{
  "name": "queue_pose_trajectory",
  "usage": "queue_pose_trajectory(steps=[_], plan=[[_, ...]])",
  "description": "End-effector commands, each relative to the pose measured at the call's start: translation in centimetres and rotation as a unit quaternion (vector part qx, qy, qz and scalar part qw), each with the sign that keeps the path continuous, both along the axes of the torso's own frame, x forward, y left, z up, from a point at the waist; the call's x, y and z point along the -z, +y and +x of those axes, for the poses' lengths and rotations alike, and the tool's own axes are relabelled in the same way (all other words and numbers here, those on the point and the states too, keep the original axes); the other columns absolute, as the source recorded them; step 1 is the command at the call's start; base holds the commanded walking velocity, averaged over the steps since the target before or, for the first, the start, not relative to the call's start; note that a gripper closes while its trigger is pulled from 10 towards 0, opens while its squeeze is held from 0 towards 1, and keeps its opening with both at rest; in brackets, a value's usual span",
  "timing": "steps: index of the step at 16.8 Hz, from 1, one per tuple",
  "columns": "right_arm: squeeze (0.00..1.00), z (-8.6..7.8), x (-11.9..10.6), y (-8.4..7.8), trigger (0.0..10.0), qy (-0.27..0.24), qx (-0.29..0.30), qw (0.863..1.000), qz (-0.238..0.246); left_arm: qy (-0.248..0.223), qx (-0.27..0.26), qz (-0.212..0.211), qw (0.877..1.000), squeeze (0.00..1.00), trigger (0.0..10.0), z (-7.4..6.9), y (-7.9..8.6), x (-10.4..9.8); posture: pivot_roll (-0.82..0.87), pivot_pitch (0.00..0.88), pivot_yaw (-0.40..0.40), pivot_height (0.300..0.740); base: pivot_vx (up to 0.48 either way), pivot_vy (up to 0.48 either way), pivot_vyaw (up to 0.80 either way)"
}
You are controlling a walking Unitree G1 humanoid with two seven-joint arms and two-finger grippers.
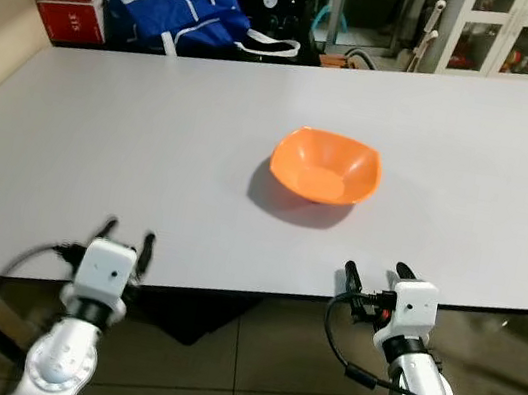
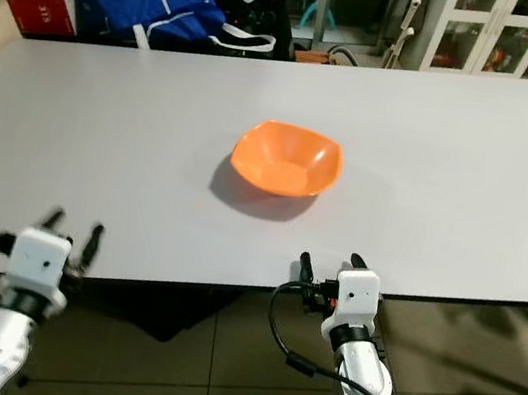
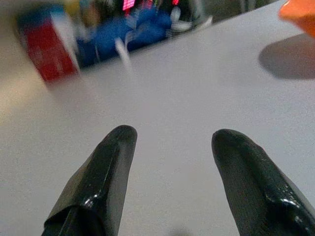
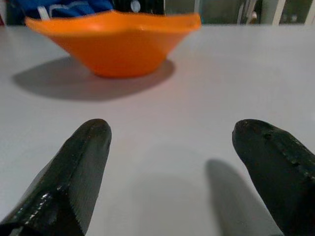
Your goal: Setting the table
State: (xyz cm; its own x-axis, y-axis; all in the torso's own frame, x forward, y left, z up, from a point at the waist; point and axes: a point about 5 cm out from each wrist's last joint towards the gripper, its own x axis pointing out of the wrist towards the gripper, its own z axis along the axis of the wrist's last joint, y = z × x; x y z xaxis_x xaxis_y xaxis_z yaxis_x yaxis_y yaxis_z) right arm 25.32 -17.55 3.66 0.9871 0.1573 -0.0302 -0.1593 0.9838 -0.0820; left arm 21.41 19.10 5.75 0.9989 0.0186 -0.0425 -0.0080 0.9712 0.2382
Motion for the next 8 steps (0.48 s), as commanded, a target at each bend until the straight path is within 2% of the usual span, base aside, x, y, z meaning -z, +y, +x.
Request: queue_pose_trajectory(steps=[1, 2, 4, 6, 7, 8], plan=[[0.0, 0.2, -0.7, 0.4, 10.0, -0.022, -0.008, 1.0, 0.0, 0.001, -0.003, -0.019, 1.0, 0.0, 10.0, 0.3, 0.5, 0.4, -0.12, 0.0, 0.093, 0.74, 0.0, 0.0, 0.0], [0.0, 0.1, -0.7, 0.4, 10.0, -0.025, -0.01, 1.0, 0.0, -0.003, 0.0, -0.022, 1.0, 0.0, 10.0, 0.4, 0.3, 0.6, -0.12, 0.0, 0.083, 0.74, 0.0, 0.0, 0.0], [0.0, 0.3, -1.0, 0.4, 10.0, -0.04, -0.008, 0.999, -0.004, -0.026, -0.006, -0.045, 0.999, 0.0, 10.0, 1.0, 0.4, -0.4, -0.14, 0.0, 0.081, 0.74, 0.0, 0.0, 0.0], [0.0, 0.7, -2.2, 0.2, 10.0, -0.056, 0.0, 0.998, 0.008, -0.038, -0.011, -0.07, 0.997, 0.0, 10.0, 1.5, 0.4, -1.0, -0.14, 0.0, 0.077, 0.74, 0.0, 0.0, 0.0], [0.0, 1.0, -3.5, 0.1, 10.0, -0.073, 0.005, 0.997, 0.022, -0.056, -0.008, -0.095, 0.994, 0.0, 10.0, 1.9, 0.0, -2.2, -0.15, 0.0, 0.071, 0.74, 0.0, 0.0, 0.0], [0.0, 1.1, -4.0, 0.0, 10.0, -0.079, 0.006, 0.996, 0.027, -0.067, -0.002, -0.098, 0.993, 0.0, 10.0, 2.1, -0.2, -2.9, -0.15, 0.0, 0.067, 0.74, 0.0, 0.0, 0.0]])
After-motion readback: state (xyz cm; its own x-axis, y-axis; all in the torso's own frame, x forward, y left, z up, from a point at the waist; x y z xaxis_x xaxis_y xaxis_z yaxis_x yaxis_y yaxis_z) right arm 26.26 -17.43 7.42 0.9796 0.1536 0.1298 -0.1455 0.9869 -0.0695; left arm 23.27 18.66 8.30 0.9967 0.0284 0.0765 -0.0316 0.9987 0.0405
